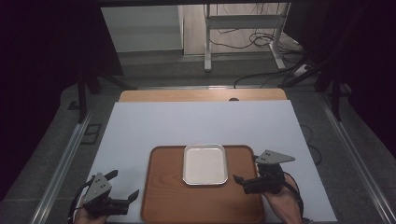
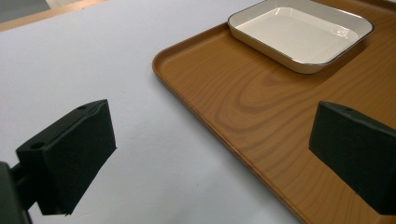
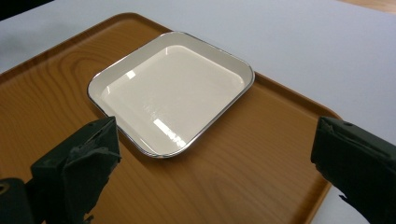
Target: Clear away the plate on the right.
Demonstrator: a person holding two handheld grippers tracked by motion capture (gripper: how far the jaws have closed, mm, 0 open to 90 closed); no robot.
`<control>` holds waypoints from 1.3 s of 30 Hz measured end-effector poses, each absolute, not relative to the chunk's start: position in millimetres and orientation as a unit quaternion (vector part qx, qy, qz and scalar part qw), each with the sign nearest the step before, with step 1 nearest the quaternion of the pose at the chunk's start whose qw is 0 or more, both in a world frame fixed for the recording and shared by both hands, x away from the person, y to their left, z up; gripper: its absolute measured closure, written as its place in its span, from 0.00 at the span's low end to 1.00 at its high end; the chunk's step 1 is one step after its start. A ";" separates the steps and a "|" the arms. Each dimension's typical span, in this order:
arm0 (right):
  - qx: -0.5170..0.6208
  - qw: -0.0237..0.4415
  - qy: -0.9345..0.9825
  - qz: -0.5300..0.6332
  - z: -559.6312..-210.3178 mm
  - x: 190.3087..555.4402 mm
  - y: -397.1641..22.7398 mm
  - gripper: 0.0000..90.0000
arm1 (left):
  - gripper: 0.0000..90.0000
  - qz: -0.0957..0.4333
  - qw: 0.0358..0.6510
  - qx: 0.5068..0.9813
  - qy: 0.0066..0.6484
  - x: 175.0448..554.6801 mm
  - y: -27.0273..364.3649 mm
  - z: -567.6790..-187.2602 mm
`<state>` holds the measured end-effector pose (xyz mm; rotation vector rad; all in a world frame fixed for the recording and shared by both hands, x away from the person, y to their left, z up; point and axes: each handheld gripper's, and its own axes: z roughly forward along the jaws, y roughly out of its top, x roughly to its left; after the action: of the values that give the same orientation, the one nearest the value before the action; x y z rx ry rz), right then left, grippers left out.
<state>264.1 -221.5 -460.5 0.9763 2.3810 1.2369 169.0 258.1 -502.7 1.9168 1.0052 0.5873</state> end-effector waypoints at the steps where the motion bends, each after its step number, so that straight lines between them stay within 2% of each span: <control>1: 0.339 0.144 0.824 0.430 -460.2 263.8 -222.9 0.00 | 0.00 0.236 0.434 0.770 0.404 169.0 258.0 -502.7; 31: 0.373 0.199 0.792 0.440 -460.7 243.3 -263.2 0.00 | 0.00 0.237 0.436 0.768 0.405 168.8 257.8 -502.9; 39: 0.387 0.197 0.791 0.431 -470.6 240.3 -273.4 0.00 | 0.00 0.237 0.437 0.768 0.405 168.7 258.1 -502.9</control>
<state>240.3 -273.4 -470.6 1.0825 2.2150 1.2077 168.7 258.1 -502.9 1.9096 1.0068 0.5899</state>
